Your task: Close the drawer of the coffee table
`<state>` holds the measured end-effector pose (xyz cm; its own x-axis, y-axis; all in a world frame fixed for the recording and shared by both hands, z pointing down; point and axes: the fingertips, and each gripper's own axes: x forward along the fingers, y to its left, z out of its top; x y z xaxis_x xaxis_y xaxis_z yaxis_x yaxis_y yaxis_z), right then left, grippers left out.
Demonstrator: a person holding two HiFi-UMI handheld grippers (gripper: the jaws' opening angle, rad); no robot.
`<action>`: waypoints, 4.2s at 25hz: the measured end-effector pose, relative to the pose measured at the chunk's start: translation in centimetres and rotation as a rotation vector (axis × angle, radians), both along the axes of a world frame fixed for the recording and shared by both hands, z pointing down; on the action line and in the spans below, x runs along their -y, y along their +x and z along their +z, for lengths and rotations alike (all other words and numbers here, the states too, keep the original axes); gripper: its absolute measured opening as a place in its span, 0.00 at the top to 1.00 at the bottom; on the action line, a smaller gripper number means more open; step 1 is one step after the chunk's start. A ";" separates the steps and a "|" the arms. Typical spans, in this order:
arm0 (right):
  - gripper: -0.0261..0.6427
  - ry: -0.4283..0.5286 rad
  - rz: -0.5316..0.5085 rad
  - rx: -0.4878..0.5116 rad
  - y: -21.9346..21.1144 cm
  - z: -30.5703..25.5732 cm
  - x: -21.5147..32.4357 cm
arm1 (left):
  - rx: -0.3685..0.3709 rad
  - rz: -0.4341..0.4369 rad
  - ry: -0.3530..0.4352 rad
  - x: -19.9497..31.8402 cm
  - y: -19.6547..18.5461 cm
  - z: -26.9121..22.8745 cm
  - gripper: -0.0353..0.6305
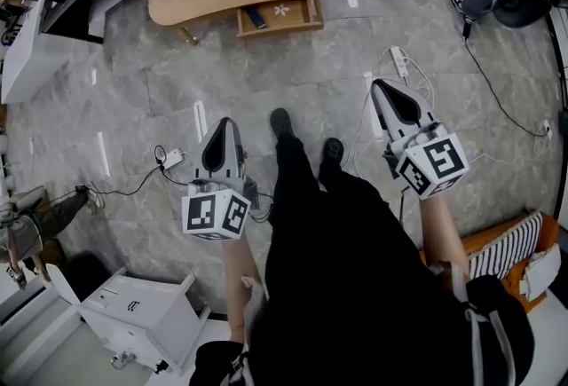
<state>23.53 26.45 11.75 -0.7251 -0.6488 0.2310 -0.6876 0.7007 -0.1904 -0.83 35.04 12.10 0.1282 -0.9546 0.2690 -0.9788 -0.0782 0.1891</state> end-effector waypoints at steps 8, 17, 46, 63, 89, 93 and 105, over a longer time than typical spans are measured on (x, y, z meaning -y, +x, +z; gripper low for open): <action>0.94 -0.014 0.088 -0.055 -2.6 -0.2 2.9 | -0.037 0.105 0.014 5.8 -3.3 0.6 0.93; 0.94 0.000 0.167 -0.097 -9.1 -1.3 8.5 | -0.055 0.245 0.035 14.0 -8.5 0.4 0.93; 0.94 -0.050 0.201 -0.082 -12.1 1.3 24.4 | -0.066 0.331 -0.055 29.7 -10.4 3.4 0.93; 0.94 -0.156 -0.136 -0.127 -11.2 8.9 37.0 | -0.098 0.137 -0.151 40.1 -4.2 7.2 0.93; 0.94 -0.309 -0.078 -0.440 -17.6 37.7 41.0 | 0.021 0.227 -0.407 45.8 -18.3 37.0 0.93; 0.94 -0.333 -0.066 -0.465 -17.9 43.7 41.6 | -0.025 0.214 -0.466 45.0 -20.0 43.6 0.93; 0.80 -0.450 -0.116 -0.599 -16.6 56.2 39.0 | 0.002 0.201 -0.588 41.0 -22.0 57.0 0.92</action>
<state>6.91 -12.52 67.92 -0.4500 -0.3259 0.8314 -0.6900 0.7180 -0.0920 -22.82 -5.95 69.13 0.2892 -0.6034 0.7432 -0.9562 -0.1448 0.2545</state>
